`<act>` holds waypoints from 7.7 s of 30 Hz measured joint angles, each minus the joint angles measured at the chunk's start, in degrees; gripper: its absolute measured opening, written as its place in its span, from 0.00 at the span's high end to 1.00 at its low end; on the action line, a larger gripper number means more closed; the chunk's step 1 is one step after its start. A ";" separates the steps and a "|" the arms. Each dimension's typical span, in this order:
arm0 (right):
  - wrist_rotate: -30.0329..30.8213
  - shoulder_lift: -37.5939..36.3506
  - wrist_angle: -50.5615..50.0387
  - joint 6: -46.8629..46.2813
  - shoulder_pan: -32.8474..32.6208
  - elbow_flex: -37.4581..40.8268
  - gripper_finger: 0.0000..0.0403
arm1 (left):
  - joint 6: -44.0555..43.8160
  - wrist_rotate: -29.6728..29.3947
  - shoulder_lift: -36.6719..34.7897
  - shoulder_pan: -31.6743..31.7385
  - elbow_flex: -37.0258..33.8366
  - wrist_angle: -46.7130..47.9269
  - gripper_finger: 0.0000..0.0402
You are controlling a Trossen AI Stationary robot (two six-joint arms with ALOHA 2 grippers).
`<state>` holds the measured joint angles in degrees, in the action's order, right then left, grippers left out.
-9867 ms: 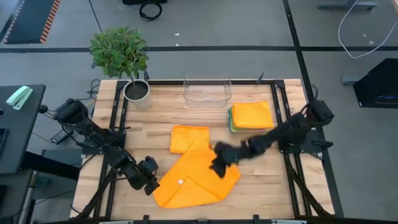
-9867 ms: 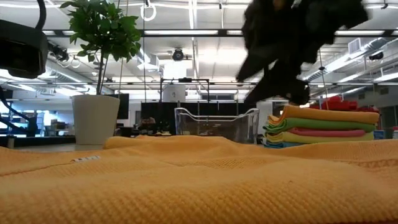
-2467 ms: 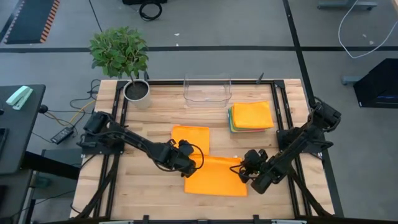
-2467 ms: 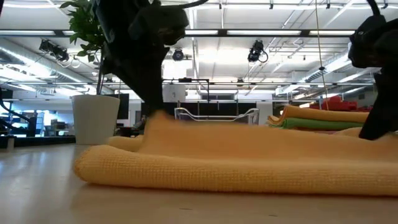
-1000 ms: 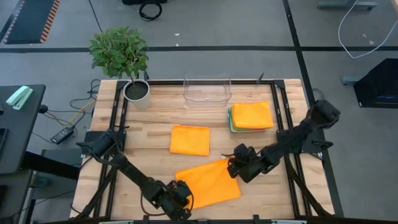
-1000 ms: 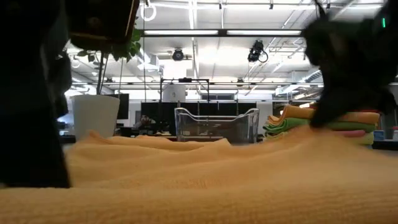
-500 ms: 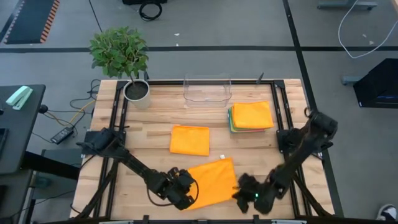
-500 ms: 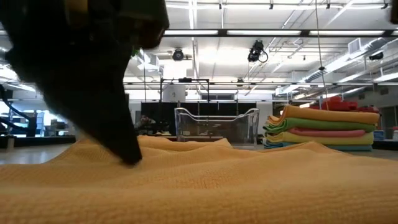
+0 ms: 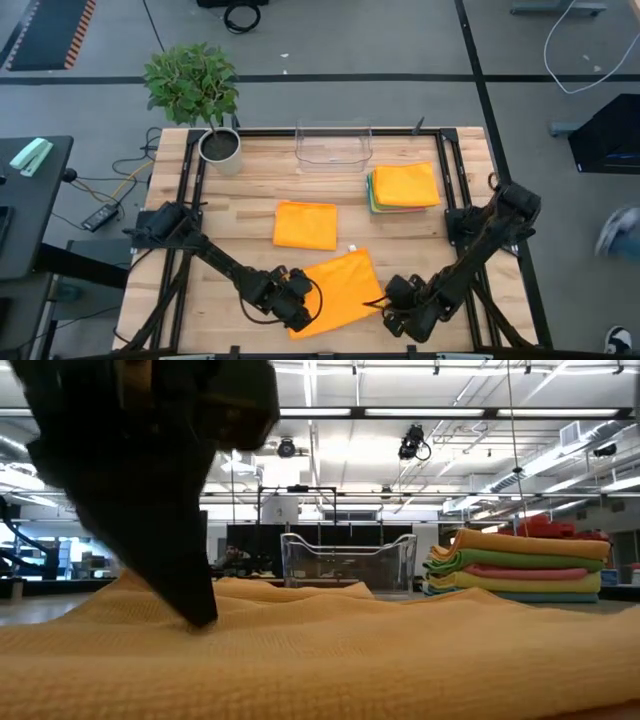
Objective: Fold microfiber towels
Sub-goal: Fold the bottom orange towel
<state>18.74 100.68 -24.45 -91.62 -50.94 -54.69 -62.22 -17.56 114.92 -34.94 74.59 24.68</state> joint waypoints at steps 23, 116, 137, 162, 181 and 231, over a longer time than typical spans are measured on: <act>-1.27 4.64 -0.28 5.88 2.87 -0.56 0.99 | 2.39 1.60 -1.99 0.71 -4.01 4.69 0.98; 10.89 17.01 12.70 7.28 5.30 -11.64 0.99 | 39.28 15.80 2.69 6.78 -5.55 -38.19 0.96; 10.80 14.56 2.04 -3.20 5.45 -11.40 0.99 | 60.42 2.34 4.93 4.11 -4.30 -40.17 0.85; 9.23 14.59 3.58 -4.58 6.59 -11.44 0.99 | 62.90 -9.51 12.74 2.71 3.64 -33.47 0.47; 6.64 14.70 6.39 -5.49 7.81 -11.74 0.99 | 57.01 -22.99 11.92 3.31 4.15 -24.05 0.60; 7.70 14.70 6.54 -4.36 4.39 -11.68 0.99 | -9.39 2.33 2.73 8.25 -20.42 -64.48 0.31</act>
<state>26.44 115.37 -17.91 -95.97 -46.55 -66.37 -71.60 -15.23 117.64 -26.69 54.17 -39.80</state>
